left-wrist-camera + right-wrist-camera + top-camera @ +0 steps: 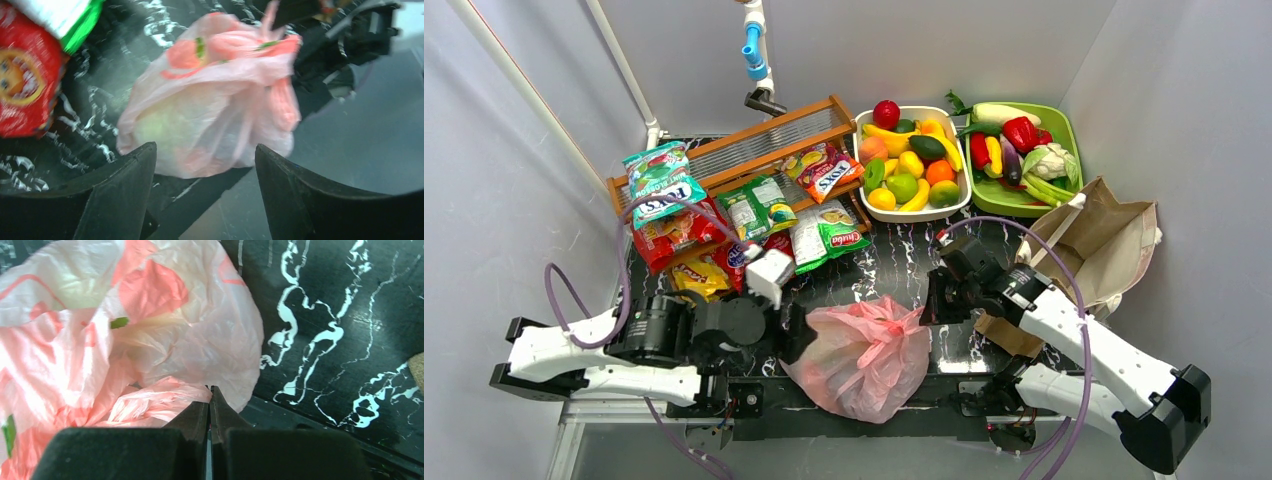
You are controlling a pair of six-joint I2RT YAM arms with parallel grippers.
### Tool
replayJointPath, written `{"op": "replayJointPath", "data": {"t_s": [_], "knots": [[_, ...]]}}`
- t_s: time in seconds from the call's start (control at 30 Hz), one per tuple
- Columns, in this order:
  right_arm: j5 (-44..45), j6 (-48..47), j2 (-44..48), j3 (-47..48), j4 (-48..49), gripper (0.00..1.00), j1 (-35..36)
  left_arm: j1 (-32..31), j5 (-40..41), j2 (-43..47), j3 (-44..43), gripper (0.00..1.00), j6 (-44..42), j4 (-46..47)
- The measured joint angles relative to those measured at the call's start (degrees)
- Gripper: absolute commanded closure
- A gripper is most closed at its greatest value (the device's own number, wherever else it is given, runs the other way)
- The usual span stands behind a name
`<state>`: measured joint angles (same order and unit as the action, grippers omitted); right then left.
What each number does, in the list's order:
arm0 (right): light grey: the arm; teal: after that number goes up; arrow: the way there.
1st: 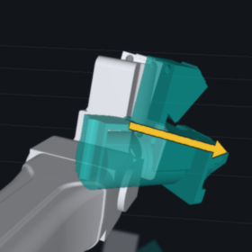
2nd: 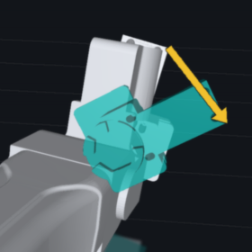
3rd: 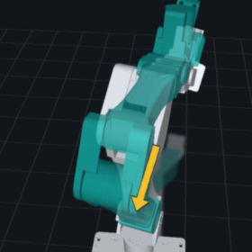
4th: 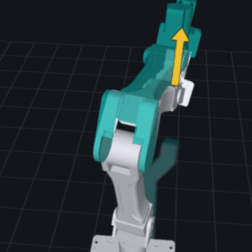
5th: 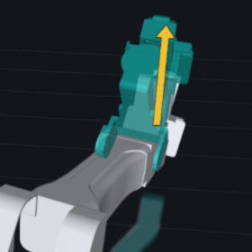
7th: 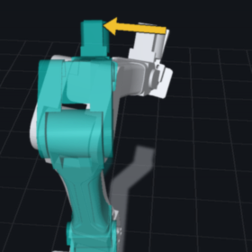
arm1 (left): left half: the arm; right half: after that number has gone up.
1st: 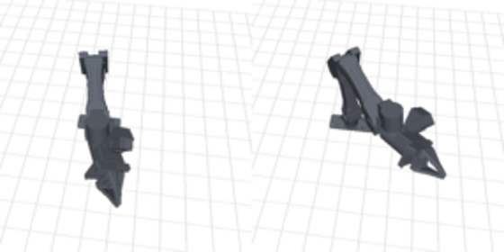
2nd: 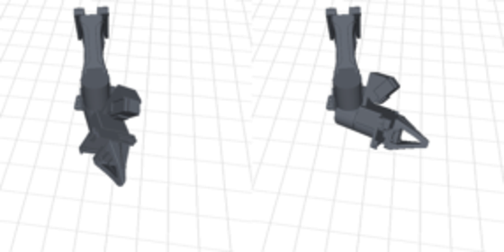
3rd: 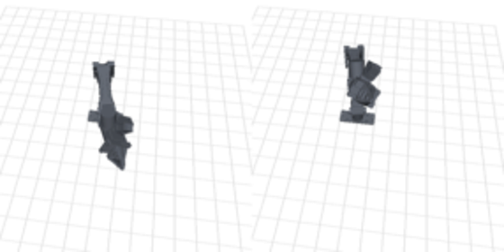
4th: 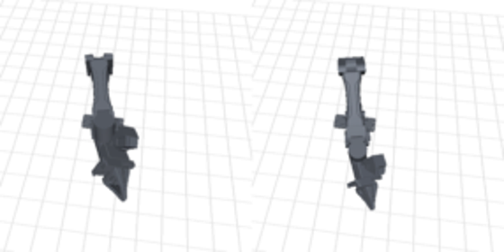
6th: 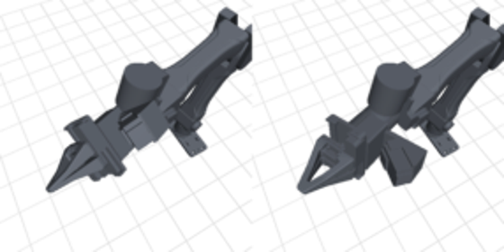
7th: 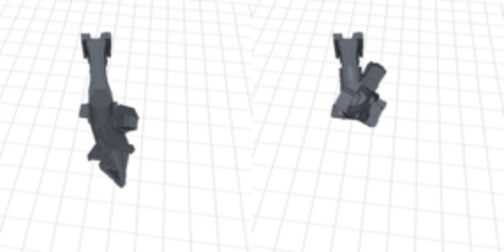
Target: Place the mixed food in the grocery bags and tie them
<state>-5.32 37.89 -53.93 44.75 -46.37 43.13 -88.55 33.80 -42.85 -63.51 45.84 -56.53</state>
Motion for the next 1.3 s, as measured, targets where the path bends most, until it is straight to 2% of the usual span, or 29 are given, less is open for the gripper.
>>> {"op": "replayJointPath", "data": {"t_s": [0.1,0.23,0.43,0.73,0.83,1.03,1.3], "knots": [[-1.6,-0.4,0.2,2.9,-0.3,0.99,0.0,0.0,-5.3,-8.0,-7.9,0.26,-7.0,2.7],[-3.1,-0.5,0.5,8.6,-0.7,0.99,0.0,0.0,-11.2,-18.3,-15.5,0.28,-13.4,4.0],[-5.6,-0.3,0.6,13.2,-0.9,0.99,0.0,1.1,-17.1,-28.3,-18.7,0.33,-17.2,4.2],[-7.5,0.1,0.6,13.2,-2.0,0.99,0.0,3.3,-16.6,-24.3,-16.7,0.4,-16.7,5.2],[-7.8,0.1,0.6,13.2,-2.0,0.99,0.0,4.7,-16.8,-22.7,-16.1,0.47,-16.6,6.0],[-8.3,0.1,0.6,13.2,-2.0,0.99,0.0,9.7,-21.7,-22.1,-12.6,0.53,-16.6,8.3],[-8.4,0.5,0.6,13.2,-2.0,0.99,0.0,10.3,-26.9,-23.1,-10.3,0.59,-16.7,10.7]]}}
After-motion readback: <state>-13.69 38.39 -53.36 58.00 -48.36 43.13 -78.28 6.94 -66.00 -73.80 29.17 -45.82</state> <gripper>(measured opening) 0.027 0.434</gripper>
